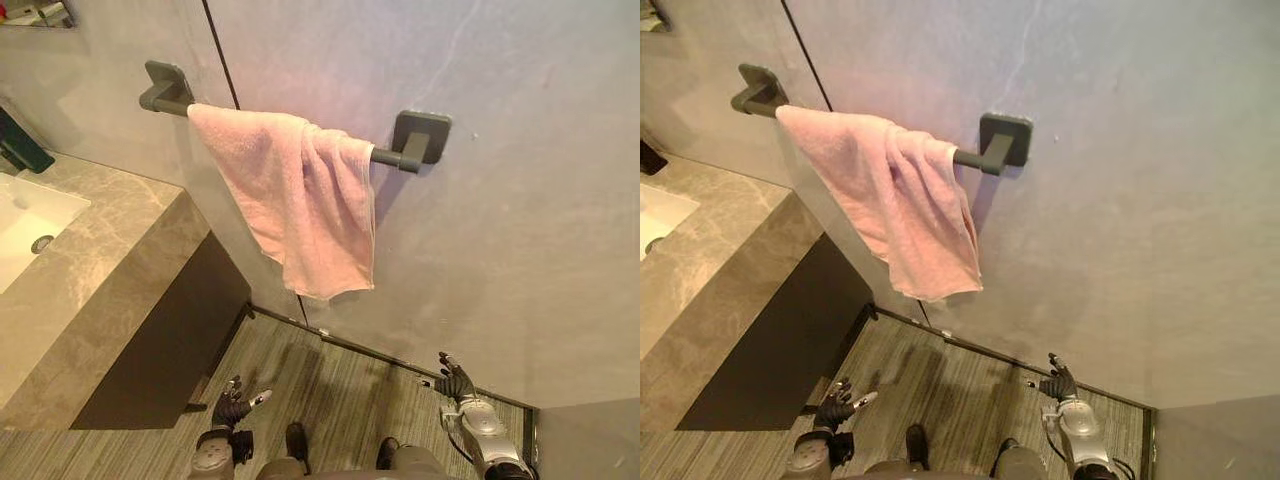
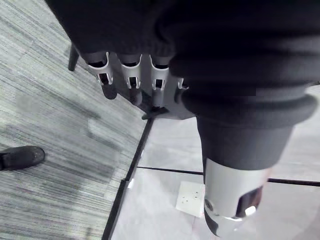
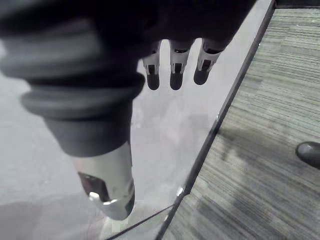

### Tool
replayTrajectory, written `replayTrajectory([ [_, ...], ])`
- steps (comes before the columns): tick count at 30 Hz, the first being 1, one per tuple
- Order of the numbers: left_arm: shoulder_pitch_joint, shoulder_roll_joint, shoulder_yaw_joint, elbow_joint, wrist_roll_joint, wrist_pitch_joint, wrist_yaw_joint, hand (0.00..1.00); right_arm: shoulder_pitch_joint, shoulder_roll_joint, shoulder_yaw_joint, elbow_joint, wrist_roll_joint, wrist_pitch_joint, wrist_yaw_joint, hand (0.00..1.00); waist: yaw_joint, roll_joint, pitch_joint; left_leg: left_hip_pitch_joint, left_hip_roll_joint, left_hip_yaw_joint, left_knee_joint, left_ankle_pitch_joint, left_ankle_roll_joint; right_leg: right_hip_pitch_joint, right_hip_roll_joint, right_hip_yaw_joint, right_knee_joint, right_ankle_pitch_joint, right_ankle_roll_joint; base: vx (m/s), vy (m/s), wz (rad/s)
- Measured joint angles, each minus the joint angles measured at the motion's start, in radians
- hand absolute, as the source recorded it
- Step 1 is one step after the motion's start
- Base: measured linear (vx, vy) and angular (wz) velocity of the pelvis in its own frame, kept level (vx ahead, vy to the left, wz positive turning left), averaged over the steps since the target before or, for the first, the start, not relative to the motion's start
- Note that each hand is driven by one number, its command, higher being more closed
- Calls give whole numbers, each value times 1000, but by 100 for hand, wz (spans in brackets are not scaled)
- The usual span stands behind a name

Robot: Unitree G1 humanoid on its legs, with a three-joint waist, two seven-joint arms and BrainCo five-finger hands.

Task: Organize washtable

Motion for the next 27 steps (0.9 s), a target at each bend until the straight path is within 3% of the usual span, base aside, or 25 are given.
replayTrajectory([
  [4,18,-46,22,2,9,1,-1,0,24,23,-3,-38,-3,6,0,0,10,4,2,1,-1,2,-1,-4,1,0,-1,-8,0,-4,6,-206,51,10],
  [5,19,-59,25,2,11,5,-1,0,51,34,-5,-71,-2,5,0,0,19,-24,3,-3,-15,13,15,-18,0,-1,-29,-17,-18,2,20,-95,85,9],
  [6,21,-70,33,2,12,7,-1,0,68,46,-7,-87,-3,5,-1,0,28,-33,0,-10,-31,35,105,-36,22,3,-47,-15,-19,5,25,-39,79,8],
  [7,28,-75,34,2,13,7,-1,0,79,45,-5,-99,-3,5,-1,0,27,-33,0,-7,-33,34,141,-55,33,7,-46,-13,-18,5,25,12,56,7],
  [8,45,-78,40,4,13,10,0,0,98,53,-9,-113,-3,7,-2,0,22,-13,-16,24,-33,29,84,-89,48,4,-39,7,-11,9,27,-20,60,7],
  [13,58,-85,41,4,15,10,0,0,122,75,-5,-112,-3,12,-1,0,24,-21,-22,55,-56,49,2,-81,37,1,-42,21,-27,22,32,-22,44,-4],
  [23,54,-97,41,25,18,14,-1,0,140,89,-11,-67,-4,15,-1,0,26,-20,-51,83,-60,47,0,-71,39,35,-38,25,-35,26,38,55,-4,-2],
  [27,36,-94,39,43,19,15,-1,0,131,103,-34,-28,-4,16,-4,0,27,-30,-60,81,-63,26,-1,-52,55,49,-31,3,-47,32,37,176,-31,17],
])
